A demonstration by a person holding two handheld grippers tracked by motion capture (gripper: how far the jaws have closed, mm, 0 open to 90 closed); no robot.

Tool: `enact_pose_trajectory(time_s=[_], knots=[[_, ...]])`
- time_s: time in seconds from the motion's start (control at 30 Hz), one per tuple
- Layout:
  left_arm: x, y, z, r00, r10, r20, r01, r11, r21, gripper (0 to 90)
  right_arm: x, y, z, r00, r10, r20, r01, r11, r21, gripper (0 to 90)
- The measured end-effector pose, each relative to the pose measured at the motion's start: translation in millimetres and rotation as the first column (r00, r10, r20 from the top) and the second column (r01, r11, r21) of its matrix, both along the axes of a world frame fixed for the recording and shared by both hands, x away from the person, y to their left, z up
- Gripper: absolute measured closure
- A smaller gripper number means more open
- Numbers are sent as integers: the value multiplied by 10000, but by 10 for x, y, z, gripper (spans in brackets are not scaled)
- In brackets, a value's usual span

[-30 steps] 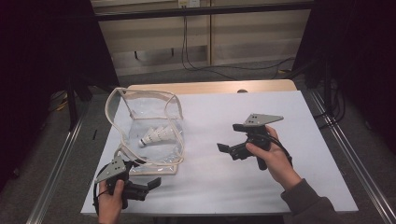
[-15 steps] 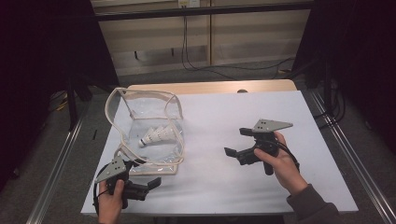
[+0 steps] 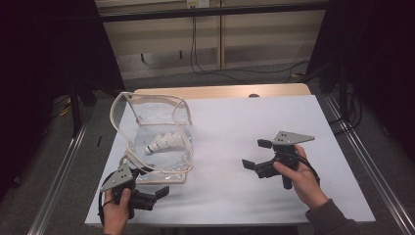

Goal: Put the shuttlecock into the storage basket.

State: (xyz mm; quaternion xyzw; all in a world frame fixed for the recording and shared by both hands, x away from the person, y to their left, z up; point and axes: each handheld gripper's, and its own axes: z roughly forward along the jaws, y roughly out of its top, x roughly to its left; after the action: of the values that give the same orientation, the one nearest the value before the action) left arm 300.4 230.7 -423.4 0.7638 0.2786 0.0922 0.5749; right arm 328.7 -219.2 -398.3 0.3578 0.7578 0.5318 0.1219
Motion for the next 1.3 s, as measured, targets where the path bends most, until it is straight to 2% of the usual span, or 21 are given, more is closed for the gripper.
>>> enact_pose_trajectory(time_s=[0.7,1.3], knots=[[6,-11,-6,10000,7,-13,-7,10000,-13,13,-81,-215,-133,9993,-368,4,368,9992,185,24],[9,-16,-5,10000,17,-20,-17,10000,9,12,-192,-429,-252,9969,-784,-77,784,9969,31,25]])
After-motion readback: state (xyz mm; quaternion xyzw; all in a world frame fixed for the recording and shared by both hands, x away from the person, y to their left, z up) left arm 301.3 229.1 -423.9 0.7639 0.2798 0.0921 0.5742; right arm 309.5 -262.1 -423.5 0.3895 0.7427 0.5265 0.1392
